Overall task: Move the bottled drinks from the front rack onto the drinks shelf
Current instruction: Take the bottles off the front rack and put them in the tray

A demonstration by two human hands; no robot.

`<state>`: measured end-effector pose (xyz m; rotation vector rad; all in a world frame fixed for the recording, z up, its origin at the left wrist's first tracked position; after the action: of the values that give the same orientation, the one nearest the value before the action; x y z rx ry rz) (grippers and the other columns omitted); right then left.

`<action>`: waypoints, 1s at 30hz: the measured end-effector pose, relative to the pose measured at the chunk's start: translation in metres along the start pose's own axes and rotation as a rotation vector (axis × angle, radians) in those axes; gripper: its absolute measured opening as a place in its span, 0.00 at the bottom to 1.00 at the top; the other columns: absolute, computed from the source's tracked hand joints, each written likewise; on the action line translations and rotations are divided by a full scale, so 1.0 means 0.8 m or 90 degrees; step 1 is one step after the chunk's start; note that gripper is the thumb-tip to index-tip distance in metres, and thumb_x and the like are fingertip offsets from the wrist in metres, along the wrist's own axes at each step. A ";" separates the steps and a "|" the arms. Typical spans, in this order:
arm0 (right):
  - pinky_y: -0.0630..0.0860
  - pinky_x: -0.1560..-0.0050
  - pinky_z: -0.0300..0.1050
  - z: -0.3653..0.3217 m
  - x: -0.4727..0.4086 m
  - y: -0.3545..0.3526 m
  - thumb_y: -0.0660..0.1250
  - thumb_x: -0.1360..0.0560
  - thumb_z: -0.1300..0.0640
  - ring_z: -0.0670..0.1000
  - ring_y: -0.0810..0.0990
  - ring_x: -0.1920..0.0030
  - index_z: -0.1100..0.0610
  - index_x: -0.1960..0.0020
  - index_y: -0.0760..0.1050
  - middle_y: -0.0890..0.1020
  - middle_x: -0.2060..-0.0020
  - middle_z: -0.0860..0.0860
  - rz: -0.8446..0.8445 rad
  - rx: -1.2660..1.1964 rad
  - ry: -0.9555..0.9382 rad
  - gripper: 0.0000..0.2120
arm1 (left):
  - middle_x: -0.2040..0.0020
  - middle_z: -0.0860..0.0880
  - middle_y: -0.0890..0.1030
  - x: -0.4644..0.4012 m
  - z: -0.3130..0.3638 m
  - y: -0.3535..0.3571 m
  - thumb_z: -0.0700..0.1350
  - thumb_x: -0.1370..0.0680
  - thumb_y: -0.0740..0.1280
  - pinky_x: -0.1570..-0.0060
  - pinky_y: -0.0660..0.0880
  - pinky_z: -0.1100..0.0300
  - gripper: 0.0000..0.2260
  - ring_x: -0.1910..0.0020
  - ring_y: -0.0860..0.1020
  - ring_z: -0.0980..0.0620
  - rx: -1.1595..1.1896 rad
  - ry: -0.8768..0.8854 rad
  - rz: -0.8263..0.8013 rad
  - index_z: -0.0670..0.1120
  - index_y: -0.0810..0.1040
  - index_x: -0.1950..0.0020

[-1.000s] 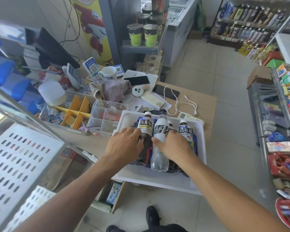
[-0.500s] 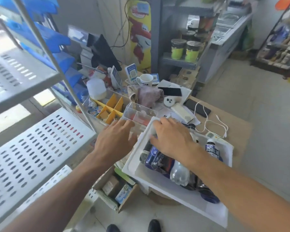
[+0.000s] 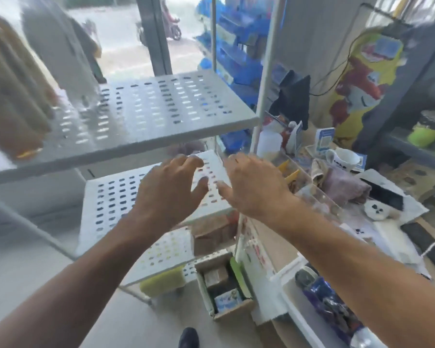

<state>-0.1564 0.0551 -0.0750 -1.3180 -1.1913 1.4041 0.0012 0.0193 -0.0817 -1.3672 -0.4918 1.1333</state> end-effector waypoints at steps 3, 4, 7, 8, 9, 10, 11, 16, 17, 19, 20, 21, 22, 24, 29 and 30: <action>0.77 0.44 0.56 -0.044 -0.044 -0.014 0.59 0.21 0.41 0.57 0.75 0.40 0.56 0.34 0.70 0.77 0.41 0.54 0.028 -0.012 -0.057 0.23 | 0.41 0.49 0.80 -0.001 -0.047 -0.026 0.53 0.22 0.65 0.52 0.73 0.51 0.14 0.43 0.78 0.44 -0.006 -0.039 0.034 0.50 0.77 0.38; 0.77 0.44 0.55 -0.058 -0.058 -0.019 0.60 0.21 0.41 0.57 0.76 0.40 0.56 0.33 0.70 0.77 0.41 0.54 0.038 -0.014 -0.076 0.24 | 0.42 0.49 0.80 -0.001 -0.062 -0.034 0.53 0.22 0.65 0.53 0.74 0.51 0.14 0.45 0.79 0.43 -0.010 -0.048 0.049 0.50 0.77 0.39; 0.74 0.45 0.52 -0.098 -0.099 -0.031 0.60 0.21 0.41 0.55 0.76 0.42 0.55 0.34 0.70 0.76 0.43 0.53 0.066 -0.023 -0.121 0.22 | 0.48 0.48 0.81 0.000 -0.109 -0.053 0.52 0.23 0.66 0.57 0.75 0.50 0.13 0.49 0.80 0.42 -0.026 -0.073 0.099 0.48 0.78 0.42; 0.74 0.45 0.52 -0.111 -0.110 -0.034 0.60 0.21 0.41 0.55 0.75 0.42 0.55 0.34 0.70 0.76 0.43 0.53 0.071 -0.029 -0.132 0.22 | 0.48 0.47 0.82 0.001 -0.124 -0.058 0.52 0.23 0.66 0.57 0.76 0.49 0.13 0.50 0.80 0.41 -0.031 -0.082 0.113 0.47 0.78 0.43; 0.73 0.45 0.51 -0.124 -0.121 -0.034 0.60 0.21 0.42 0.55 0.75 0.41 0.55 0.34 0.70 0.76 0.42 0.53 0.072 -0.034 -0.141 0.22 | 0.49 0.47 0.82 0.002 -0.138 -0.062 0.52 0.23 0.65 0.56 0.76 0.49 0.13 0.51 0.80 0.41 -0.034 -0.093 0.123 0.47 0.78 0.43; 0.73 0.46 0.51 -0.137 -0.130 -0.035 0.59 0.21 0.42 0.55 0.74 0.40 0.55 0.33 0.70 0.76 0.41 0.53 0.074 -0.043 -0.149 0.22 | 0.48 0.47 0.82 0.005 -0.152 -0.066 0.52 0.24 0.65 0.55 0.77 0.48 0.13 0.50 0.80 0.42 -0.035 -0.105 0.131 0.47 0.78 0.43; 0.72 0.47 0.50 -0.149 -0.140 -0.035 0.59 0.21 0.42 0.55 0.74 0.39 0.54 0.33 0.69 0.76 0.40 0.53 0.077 -0.055 -0.156 0.22 | 0.48 0.47 0.82 0.009 -0.165 -0.069 0.53 0.24 0.64 0.53 0.78 0.48 0.14 0.50 0.80 0.42 -0.032 -0.115 0.137 0.47 0.78 0.42; 0.72 0.50 0.50 -0.209 -0.177 -0.034 0.59 0.21 0.42 0.54 0.75 0.40 0.53 0.32 0.68 0.75 0.41 0.51 0.106 -0.120 -0.205 0.22 | 0.45 0.49 0.81 0.032 -0.214 -0.084 0.54 0.25 0.60 0.54 0.76 0.49 0.18 0.47 0.79 0.45 -0.001 -0.163 0.162 0.49 0.77 0.40; 0.73 0.50 0.50 -0.222 -0.183 -0.034 0.60 0.21 0.42 0.55 0.76 0.41 0.53 0.32 0.68 0.76 0.41 0.51 0.110 -0.131 -0.217 0.22 | 0.46 0.49 0.81 0.035 -0.222 -0.087 0.54 0.26 0.60 0.54 0.76 0.50 0.18 0.47 0.79 0.45 -0.002 -0.169 0.172 0.49 0.77 0.40; 0.75 0.49 0.51 -0.246 -0.195 -0.035 0.60 0.22 0.41 0.55 0.76 0.41 0.53 0.31 0.68 0.76 0.41 0.52 0.114 -0.161 -0.242 0.24 | 0.48 0.50 0.82 0.041 -0.236 -0.094 0.53 0.25 0.62 0.56 0.76 0.50 0.16 0.49 0.80 0.46 -0.012 -0.181 0.197 0.50 0.77 0.40; 0.75 0.48 0.52 -0.258 -0.202 -0.036 0.61 0.22 0.40 0.56 0.77 0.41 0.53 0.31 0.68 0.77 0.41 0.52 0.116 -0.179 -0.252 0.24 | 0.49 0.50 0.82 0.045 -0.243 -0.098 0.53 0.24 0.62 0.57 0.76 0.50 0.15 0.50 0.80 0.45 -0.021 -0.188 0.207 0.50 0.77 0.41; 0.76 0.48 0.53 -0.269 -0.208 -0.036 0.61 0.22 0.40 0.56 0.77 0.41 0.53 0.31 0.67 0.77 0.41 0.53 0.121 -0.199 -0.260 0.25 | 0.49 0.49 0.82 0.047 -0.251 -0.100 0.53 0.24 0.61 0.56 0.77 0.50 0.15 0.50 0.80 0.45 -0.029 -0.197 0.210 0.50 0.77 0.41; 0.76 0.47 0.53 -0.279 -0.215 -0.036 0.62 0.22 0.40 0.56 0.78 0.42 0.53 0.32 0.67 0.77 0.41 0.53 0.125 -0.216 -0.265 0.25 | 0.48 0.49 0.81 0.050 -0.258 -0.103 0.54 0.23 0.60 0.56 0.77 0.50 0.15 0.50 0.80 0.46 -0.034 -0.208 0.209 0.50 0.76 0.41; 0.75 0.46 0.54 -0.294 -0.228 -0.034 0.63 0.23 0.40 0.56 0.78 0.41 0.54 0.31 0.66 0.77 0.40 0.54 0.125 -0.257 -0.269 0.25 | 0.47 0.49 0.81 0.058 -0.272 -0.106 0.54 0.23 0.59 0.56 0.77 0.50 0.16 0.50 0.79 0.46 -0.035 -0.226 0.215 0.49 0.76 0.41; 0.74 0.41 0.53 -0.322 -0.253 -0.022 0.68 0.26 0.38 0.54 0.76 0.41 0.56 0.30 0.64 0.75 0.38 0.54 0.109 -0.406 -0.224 0.33 | 0.49 0.50 0.80 0.072 -0.296 -0.108 0.54 0.23 0.60 0.60 0.77 0.51 0.15 0.51 0.79 0.47 -0.051 -0.249 0.220 0.51 0.75 0.40; 0.74 0.41 0.54 -0.328 -0.258 -0.019 0.68 0.27 0.37 0.54 0.76 0.41 0.56 0.30 0.64 0.75 0.38 0.54 0.116 -0.426 -0.212 0.34 | 0.48 0.50 0.80 0.074 -0.299 -0.108 0.54 0.22 0.60 0.59 0.77 0.51 0.15 0.51 0.79 0.47 -0.052 -0.255 0.217 0.51 0.75 0.39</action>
<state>0.1216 -0.1211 -0.0194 -1.7157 -1.9186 1.4479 0.2559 -0.0362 -0.0713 -1.3273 -0.6111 1.6997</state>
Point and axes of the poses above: each hand's wrist, its own x-axis away from the middle knuckle, its own y-axis out of the palm, z = x × y, the point moved 1 cm from there along -x, towards the middle knuckle
